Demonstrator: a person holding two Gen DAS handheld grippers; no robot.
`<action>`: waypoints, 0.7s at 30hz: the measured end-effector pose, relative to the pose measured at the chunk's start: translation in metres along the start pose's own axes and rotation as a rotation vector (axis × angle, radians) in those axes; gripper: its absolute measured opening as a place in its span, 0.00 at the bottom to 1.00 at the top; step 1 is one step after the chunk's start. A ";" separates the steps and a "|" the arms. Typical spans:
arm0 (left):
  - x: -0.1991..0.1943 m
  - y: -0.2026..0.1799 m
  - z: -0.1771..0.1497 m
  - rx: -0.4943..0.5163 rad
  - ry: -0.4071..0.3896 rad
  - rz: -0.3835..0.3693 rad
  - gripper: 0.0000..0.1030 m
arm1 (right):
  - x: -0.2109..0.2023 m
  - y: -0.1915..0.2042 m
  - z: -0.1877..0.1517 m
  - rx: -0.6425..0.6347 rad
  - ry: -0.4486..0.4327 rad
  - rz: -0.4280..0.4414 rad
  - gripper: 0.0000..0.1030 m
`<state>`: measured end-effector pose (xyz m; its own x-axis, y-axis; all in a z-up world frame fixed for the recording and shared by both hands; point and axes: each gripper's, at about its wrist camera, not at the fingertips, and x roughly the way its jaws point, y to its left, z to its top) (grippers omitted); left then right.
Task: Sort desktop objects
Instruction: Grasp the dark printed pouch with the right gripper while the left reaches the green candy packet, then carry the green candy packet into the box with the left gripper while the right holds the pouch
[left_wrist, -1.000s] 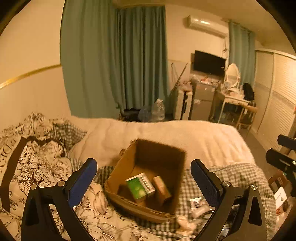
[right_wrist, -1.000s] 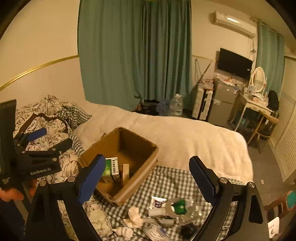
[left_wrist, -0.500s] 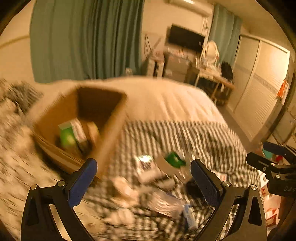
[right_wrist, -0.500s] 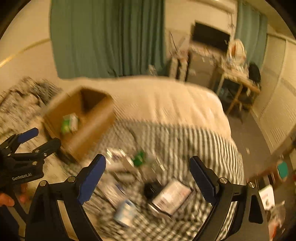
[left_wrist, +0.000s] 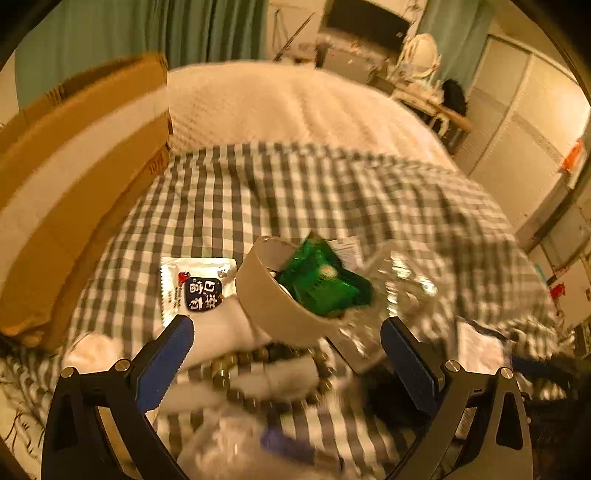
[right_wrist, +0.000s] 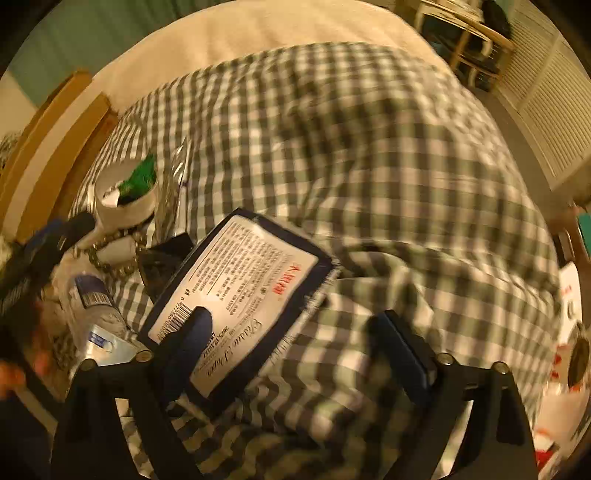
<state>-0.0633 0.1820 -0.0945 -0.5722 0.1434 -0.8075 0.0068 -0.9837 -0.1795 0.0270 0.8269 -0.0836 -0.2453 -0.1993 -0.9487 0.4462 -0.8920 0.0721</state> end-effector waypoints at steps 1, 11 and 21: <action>0.009 0.004 0.004 -0.007 0.016 0.014 1.00 | 0.002 0.004 0.000 -0.029 -0.007 0.011 0.42; -0.016 0.001 0.014 0.030 -0.083 -0.064 0.33 | -0.008 0.035 0.002 -0.163 -0.141 0.008 0.07; -0.076 -0.009 0.017 0.114 -0.121 -0.081 0.00 | -0.057 0.049 -0.010 -0.165 -0.205 -0.025 0.06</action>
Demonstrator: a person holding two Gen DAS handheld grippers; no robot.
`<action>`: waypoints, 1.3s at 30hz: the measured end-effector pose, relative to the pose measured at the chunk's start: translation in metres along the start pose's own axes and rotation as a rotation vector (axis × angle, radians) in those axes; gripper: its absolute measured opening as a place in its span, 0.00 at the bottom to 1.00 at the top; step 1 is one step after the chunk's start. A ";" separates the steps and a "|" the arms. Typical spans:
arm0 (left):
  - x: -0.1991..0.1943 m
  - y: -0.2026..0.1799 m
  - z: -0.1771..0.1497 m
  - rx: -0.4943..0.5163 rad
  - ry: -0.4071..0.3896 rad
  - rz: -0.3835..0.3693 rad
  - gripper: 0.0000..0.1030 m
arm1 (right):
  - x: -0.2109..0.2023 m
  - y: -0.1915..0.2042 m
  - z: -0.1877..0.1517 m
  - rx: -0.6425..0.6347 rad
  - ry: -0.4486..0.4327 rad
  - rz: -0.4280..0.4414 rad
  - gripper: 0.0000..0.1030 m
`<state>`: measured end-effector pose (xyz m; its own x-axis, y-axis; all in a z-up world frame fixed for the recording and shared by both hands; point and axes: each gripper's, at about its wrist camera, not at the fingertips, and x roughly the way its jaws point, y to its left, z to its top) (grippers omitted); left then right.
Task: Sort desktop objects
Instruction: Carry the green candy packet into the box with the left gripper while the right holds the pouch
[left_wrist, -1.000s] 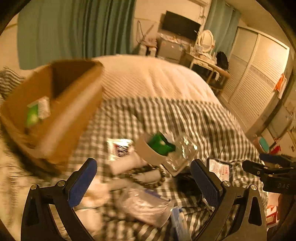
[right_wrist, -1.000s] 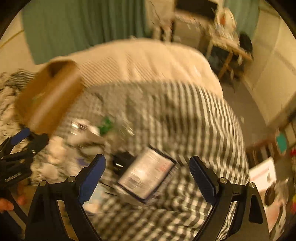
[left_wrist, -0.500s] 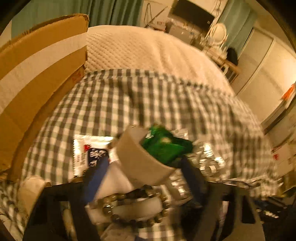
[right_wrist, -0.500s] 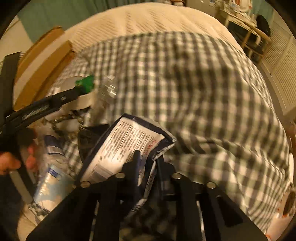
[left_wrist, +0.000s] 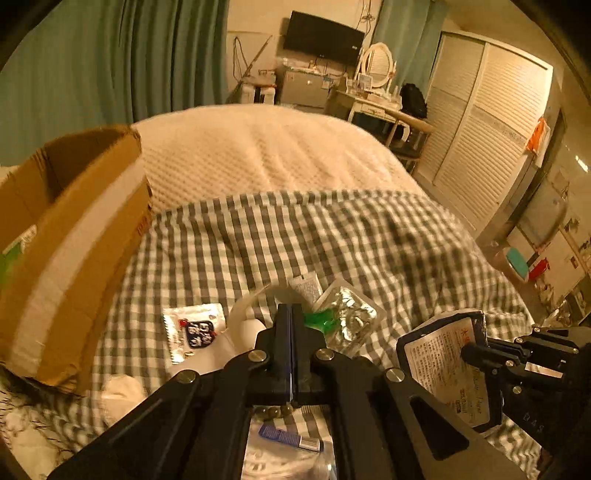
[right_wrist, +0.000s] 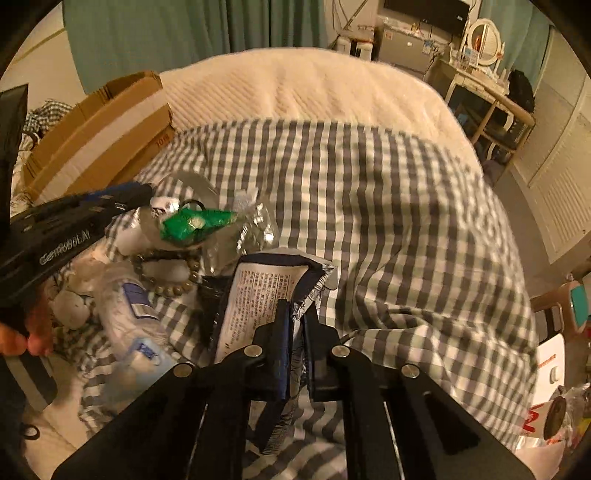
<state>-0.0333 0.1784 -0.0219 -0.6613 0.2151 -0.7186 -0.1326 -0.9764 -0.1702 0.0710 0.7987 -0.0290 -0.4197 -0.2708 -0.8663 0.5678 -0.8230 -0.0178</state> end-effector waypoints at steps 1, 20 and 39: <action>-0.007 -0.002 0.004 0.008 -0.014 -0.003 0.00 | -0.003 0.004 0.003 -0.004 -0.006 -0.001 0.06; 0.030 0.018 -0.030 0.072 0.079 -0.045 0.65 | -0.022 0.006 0.005 0.002 -0.030 0.010 0.06; -0.038 0.033 0.011 0.066 -0.031 -0.078 0.09 | -0.049 0.001 0.024 0.029 -0.070 -0.019 0.06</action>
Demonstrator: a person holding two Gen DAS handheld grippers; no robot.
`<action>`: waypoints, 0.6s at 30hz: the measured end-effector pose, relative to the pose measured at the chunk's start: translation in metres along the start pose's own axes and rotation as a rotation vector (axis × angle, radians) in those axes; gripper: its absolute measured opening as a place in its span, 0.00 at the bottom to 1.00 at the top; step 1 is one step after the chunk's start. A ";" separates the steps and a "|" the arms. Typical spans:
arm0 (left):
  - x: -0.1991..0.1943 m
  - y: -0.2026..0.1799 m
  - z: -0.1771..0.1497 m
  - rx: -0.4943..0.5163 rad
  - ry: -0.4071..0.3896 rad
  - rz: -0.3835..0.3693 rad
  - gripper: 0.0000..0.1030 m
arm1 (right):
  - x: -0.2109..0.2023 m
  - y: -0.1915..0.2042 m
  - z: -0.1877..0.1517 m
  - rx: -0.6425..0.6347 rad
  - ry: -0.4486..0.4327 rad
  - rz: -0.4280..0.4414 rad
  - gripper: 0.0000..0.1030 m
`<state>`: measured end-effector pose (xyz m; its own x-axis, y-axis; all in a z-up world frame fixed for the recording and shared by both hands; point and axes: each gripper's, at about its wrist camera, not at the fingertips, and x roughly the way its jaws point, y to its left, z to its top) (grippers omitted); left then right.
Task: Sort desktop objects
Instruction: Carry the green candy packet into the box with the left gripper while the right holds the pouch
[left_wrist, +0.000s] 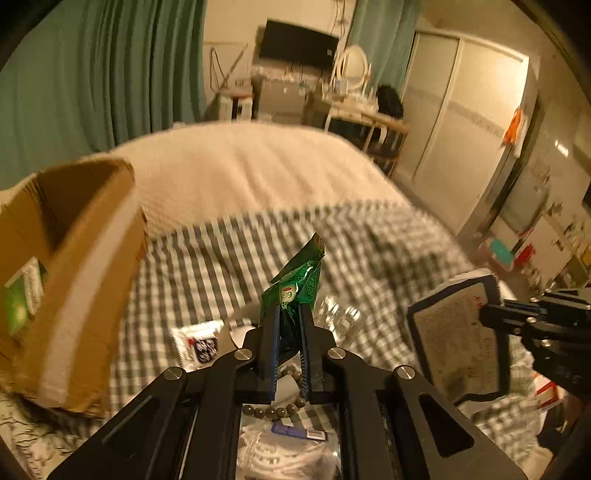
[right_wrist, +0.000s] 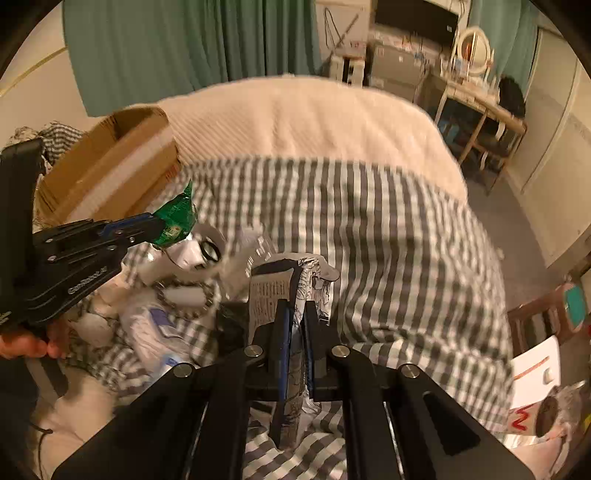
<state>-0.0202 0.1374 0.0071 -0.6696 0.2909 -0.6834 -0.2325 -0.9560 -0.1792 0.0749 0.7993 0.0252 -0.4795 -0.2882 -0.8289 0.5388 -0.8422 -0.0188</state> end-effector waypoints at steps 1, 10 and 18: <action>-0.011 0.001 0.005 -0.004 -0.017 -0.002 0.09 | -0.009 0.005 0.003 -0.005 -0.014 -0.007 0.06; -0.087 0.032 0.020 -0.018 -0.104 0.058 0.09 | -0.071 0.057 0.027 -0.075 -0.089 -0.011 0.06; -0.123 0.094 0.035 -0.041 -0.142 0.142 0.09 | -0.087 0.118 0.064 -0.158 -0.126 0.035 0.06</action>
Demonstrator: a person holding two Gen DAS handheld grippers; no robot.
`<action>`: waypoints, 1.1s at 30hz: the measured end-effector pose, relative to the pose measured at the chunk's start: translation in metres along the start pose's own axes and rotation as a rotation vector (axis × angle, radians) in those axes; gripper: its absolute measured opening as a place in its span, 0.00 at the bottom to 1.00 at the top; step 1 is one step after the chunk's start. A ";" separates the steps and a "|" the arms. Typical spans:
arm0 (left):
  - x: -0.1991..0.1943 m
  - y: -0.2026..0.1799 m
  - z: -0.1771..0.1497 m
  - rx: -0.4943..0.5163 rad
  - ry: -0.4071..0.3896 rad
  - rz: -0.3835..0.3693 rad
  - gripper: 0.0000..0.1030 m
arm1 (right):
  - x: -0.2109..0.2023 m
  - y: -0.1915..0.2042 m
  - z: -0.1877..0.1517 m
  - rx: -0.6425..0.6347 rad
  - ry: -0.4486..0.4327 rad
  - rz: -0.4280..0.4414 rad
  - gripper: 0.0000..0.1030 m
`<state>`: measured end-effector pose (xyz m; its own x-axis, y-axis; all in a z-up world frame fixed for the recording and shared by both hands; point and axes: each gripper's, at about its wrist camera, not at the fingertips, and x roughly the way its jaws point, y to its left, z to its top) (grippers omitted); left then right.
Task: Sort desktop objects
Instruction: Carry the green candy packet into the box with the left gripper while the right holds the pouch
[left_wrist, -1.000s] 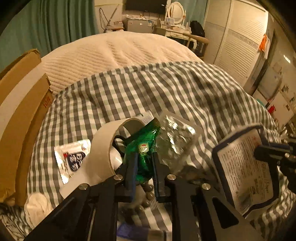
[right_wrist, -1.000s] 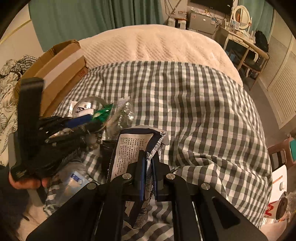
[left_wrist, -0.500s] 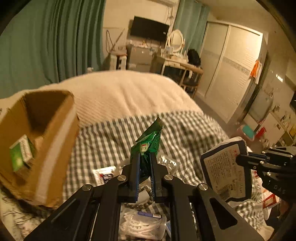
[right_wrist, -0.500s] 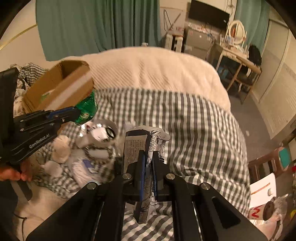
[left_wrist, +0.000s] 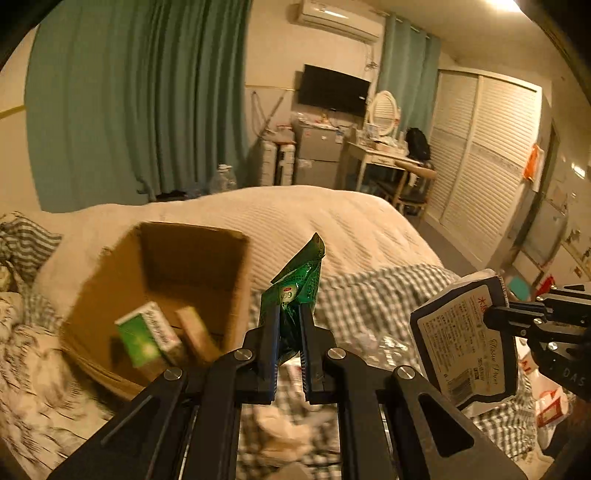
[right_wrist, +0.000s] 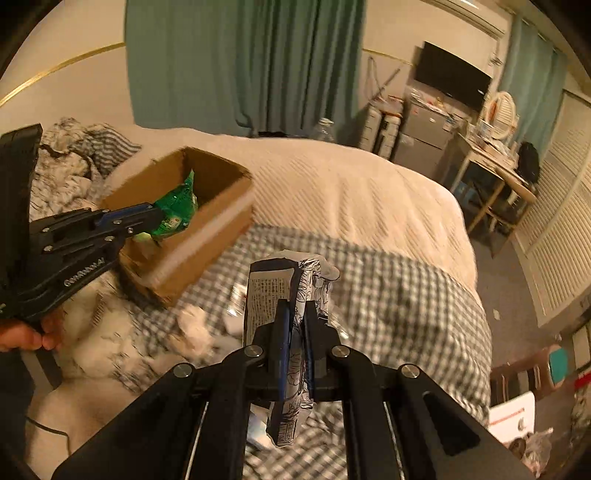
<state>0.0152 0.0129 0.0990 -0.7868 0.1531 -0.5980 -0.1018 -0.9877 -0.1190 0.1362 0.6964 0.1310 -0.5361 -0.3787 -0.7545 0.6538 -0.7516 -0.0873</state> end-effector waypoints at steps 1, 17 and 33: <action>-0.001 0.008 0.003 -0.003 -0.001 0.009 0.09 | 0.002 0.009 0.008 -0.013 -0.004 0.011 0.06; 0.038 0.142 0.017 -0.097 0.028 0.161 0.09 | 0.113 0.113 0.144 0.008 -0.057 0.219 0.06; 0.009 0.112 0.010 -0.211 0.054 0.144 0.90 | 0.061 0.046 0.113 0.044 -0.133 0.080 0.61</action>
<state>-0.0097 -0.0962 0.0881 -0.7497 0.0190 -0.6615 0.1424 -0.9715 -0.1894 0.0736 0.5774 0.1540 -0.5515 -0.5039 -0.6648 0.6747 -0.7381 -0.0002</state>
